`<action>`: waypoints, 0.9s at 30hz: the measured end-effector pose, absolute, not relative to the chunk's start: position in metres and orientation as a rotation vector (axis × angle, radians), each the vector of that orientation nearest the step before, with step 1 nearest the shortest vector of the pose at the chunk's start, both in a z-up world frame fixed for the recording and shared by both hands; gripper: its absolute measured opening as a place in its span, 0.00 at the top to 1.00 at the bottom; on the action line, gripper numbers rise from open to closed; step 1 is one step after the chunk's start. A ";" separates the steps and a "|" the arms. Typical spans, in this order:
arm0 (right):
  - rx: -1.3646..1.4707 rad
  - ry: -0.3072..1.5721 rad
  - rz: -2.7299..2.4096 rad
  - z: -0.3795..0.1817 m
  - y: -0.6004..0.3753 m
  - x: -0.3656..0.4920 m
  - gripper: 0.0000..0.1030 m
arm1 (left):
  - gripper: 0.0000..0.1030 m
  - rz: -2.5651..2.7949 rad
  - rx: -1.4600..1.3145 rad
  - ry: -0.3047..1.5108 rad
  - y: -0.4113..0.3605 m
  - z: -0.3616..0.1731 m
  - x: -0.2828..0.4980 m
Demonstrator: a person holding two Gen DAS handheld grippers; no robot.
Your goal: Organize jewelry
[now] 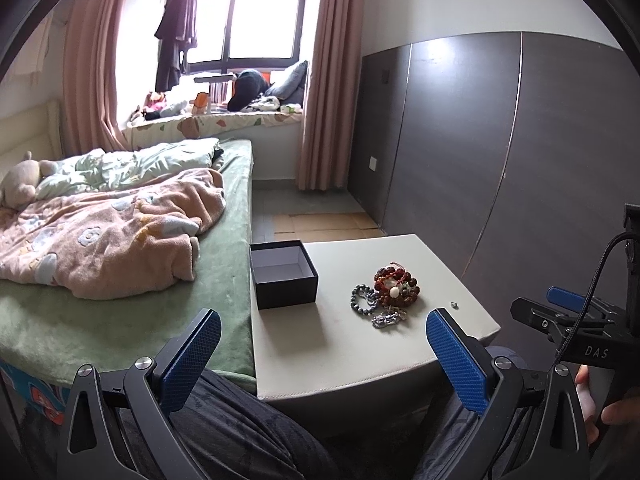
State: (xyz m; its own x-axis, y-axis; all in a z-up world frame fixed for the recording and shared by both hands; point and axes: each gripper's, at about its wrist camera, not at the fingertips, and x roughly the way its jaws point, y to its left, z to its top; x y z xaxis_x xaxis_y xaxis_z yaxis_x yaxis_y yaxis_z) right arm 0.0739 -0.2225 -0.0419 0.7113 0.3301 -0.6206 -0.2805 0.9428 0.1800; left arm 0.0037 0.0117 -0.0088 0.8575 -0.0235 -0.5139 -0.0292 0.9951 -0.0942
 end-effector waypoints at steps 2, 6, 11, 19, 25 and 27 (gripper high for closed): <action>0.072 0.700 0.338 -0.042 -0.223 0.075 0.00 | 0.00 0.001 -0.102 0.541 0.012 -0.009 0.004; 0.084 0.702 0.334 -0.042 -0.225 0.076 0.00 | 0.00 -0.002 -0.095 0.546 0.011 -0.009 0.005; 0.099 0.700 0.331 -0.043 -0.229 0.075 0.00 | 0.00 -0.004 -0.095 0.550 0.011 -0.010 0.006; 0.116 0.693 0.337 -0.044 -0.234 0.075 0.00 | 0.00 -0.013 -0.095 0.566 0.011 -0.013 0.014; 0.127 0.672 0.320 -0.046 -0.243 0.082 0.00 | 0.00 -0.037 -0.098 0.599 0.006 -0.017 0.037; 0.146 0.684 0.308 -0.047 -0.248 0.088 0.00 | 0.00 -0.054 -0.102 0.606 0.005 -0.019 0.048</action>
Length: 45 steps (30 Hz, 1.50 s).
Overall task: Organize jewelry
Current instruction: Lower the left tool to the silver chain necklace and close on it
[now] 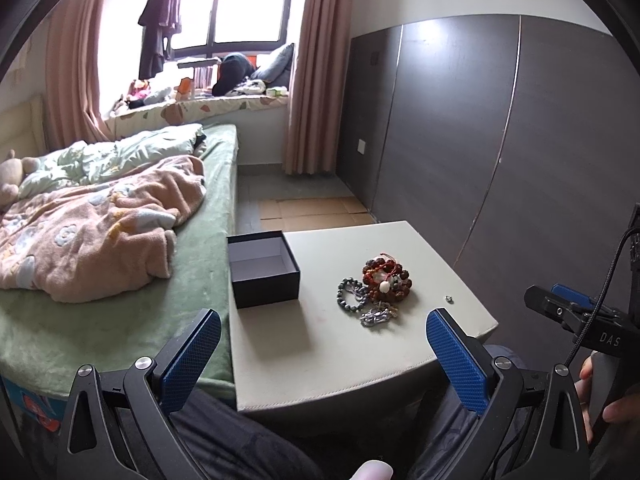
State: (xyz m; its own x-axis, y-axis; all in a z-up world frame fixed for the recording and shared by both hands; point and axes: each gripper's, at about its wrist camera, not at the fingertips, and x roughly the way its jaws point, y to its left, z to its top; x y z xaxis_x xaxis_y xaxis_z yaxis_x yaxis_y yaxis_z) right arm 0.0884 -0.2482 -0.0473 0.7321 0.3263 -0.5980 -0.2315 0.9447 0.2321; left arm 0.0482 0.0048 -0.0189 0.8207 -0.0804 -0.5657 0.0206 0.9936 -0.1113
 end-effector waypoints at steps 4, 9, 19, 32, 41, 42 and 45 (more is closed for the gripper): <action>0.190 0.729 0.299 -0.055 -0.259 0.108 0.00 | 0.00 -0.078 -0.130 0.643 0.003 -0.030 0.072; 0.291 0.818 0.277 -0.079 -0.278 0.138 0.00 | 0.00 -0.103 -0.123 0.703 -0.007 -0.049 0.101; 0.379 0.912 0.230 -0.120 -0.301 0.184 0.04 | 0.07 -0.157 -0.078 0.801 -0.033 -0.086 0.154; 0.429 1.005 0.202 -0.166 -0.324 0.215 0.25 | 0.28 -0.195 -0.029 0.994 -0.061 -0.151 0.213; 0.418 1.052 0.228 -0.185 -0.329 0.227 0.39 | 0.40 -0.176 0.023 1.073 -0.075 -0.191 0.241; 0.419 1.055 0.231 -0.187 -0.329 0.228 0.39 | 0.40 -0.173 0.034 1.052 -0.077 -0.191 0.242; 0.422 1.065 0.229 -0.192 -0.328 0.232 0.39 | 0.40 -0.165 0.053 1.047 -0.081 -0.192 0.243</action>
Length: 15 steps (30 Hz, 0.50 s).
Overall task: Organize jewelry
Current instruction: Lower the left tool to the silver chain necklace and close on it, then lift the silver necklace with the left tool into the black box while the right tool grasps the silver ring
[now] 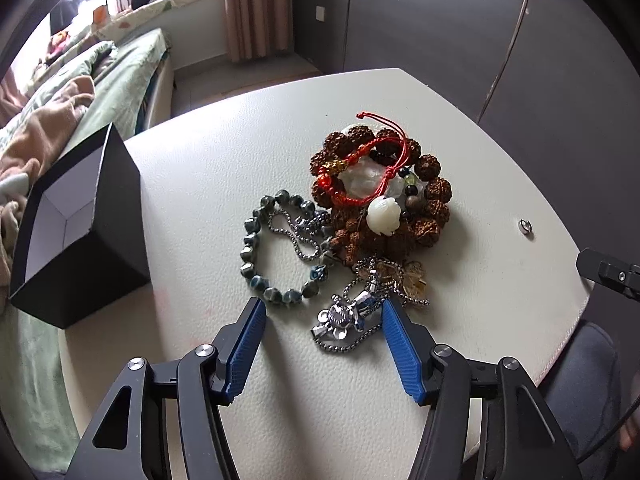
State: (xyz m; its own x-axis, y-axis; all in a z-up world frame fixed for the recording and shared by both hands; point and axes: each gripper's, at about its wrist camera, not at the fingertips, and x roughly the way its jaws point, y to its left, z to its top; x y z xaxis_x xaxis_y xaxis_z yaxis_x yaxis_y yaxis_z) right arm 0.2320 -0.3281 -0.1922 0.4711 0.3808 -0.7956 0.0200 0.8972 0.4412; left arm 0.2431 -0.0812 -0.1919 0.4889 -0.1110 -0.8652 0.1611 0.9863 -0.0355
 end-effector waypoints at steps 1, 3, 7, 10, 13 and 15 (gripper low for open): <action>0.424 1.067 0.231 -0.193 -0.327 0.233 0.39 | 0.44 -0.164 0.056 1.047 -0.083 -0.192 0.243; 0.428 1.070 0.234 -0.195 -0.326 0.235 0.39 | 0.55 -0.180 0.055 1.042 -0.086 -0.191 0.241; 0.423 1.076 0.238 -0.198 -0.323 0.239 0.39 | 0.86 -0.204 0.046 1.063 -0.088 -0.189 0.240; 0.399 1.079 0.240 -0.198 -0.318 0.243 0.44 | 0.86 -0.197 -0.001 1.084 -0.079 -0.188 0.238; 0.357 1.084 0.256 -0.197 -0.310 0.250 0.51 | 0.86 -0.188 -0.032 1.069 -0.069 -0.180 0.232; 0.310 1.095 0.259 -0.199 -0.302 0.257 0.58 | 0.86 -0.180 -0.049 1.057 -0.063 -0.173 0.230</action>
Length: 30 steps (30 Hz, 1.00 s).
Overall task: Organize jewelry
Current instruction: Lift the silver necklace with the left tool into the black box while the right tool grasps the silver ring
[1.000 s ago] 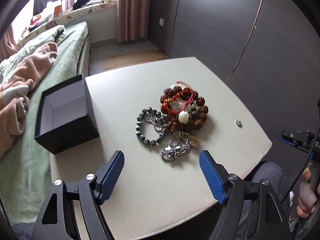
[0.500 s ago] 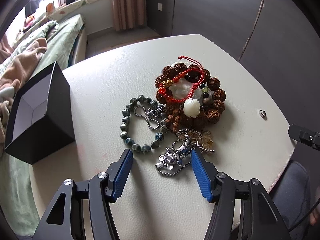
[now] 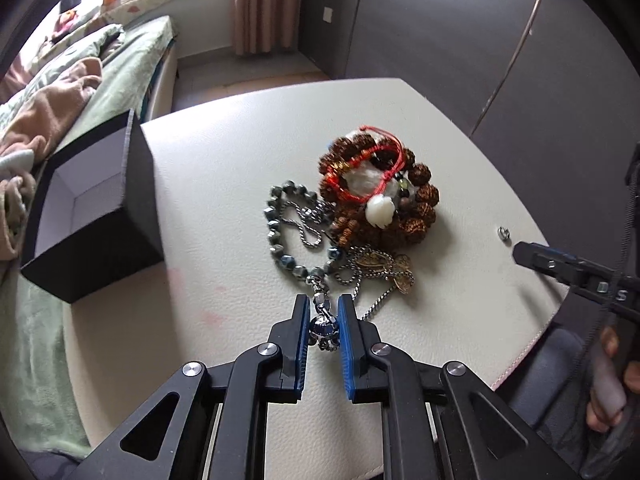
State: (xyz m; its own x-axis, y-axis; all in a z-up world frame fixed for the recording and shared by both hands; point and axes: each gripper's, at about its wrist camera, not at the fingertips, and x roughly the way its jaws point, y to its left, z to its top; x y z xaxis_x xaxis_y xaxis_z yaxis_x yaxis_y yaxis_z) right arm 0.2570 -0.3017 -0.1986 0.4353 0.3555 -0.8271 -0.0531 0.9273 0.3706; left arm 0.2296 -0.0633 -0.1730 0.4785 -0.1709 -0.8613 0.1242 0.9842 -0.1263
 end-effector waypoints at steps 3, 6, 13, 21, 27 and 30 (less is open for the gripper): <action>0.255 1.110 0.258 -0.202 -0.293 0.267 0.63 | 0.86 -0.167 -0.072 1.020 -0.053 -0.156 0.225; 0.218 1.116 0.252 -0.202 -0.287 0.276 0.63 | 0.86 -0.162 -0.091 0.986 -0.045 -0.141 0.221; 0.101 1.143 0.208 -0.204 -0.269 0.287 0.75 | 0.86 -0.170 -0.127 0.908 -0.026 -0.104 0.213; -0.019 1.141 0.156 -0.200 -0.254 0.289 0.86 | 0.86 -0.193 -0.132 0.817 -0.015 -0.062 0.204; 0.043 1.104 0.198 -0.177 -0.257 0.275 0.86 | 0.86 -0.213 -0.113 0.732 -0.013 -0.021 0.196; 0.060 1.073 0.217 -0.164 -0.256 0.268 0.86 | 0.86 -0.219 -0.105 0.695 -0.012 -0.005 0.192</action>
State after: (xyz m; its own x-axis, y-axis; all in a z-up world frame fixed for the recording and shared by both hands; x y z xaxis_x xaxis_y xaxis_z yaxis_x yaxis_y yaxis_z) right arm 0.2684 -0.2559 -0.1641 0.4581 0.2051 -0.8649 -0.1464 0.9771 0.1541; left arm 0.1924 -0.0118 -0.0050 0.7464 -0.2351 -0.6226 0.1652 0.9717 -0.1689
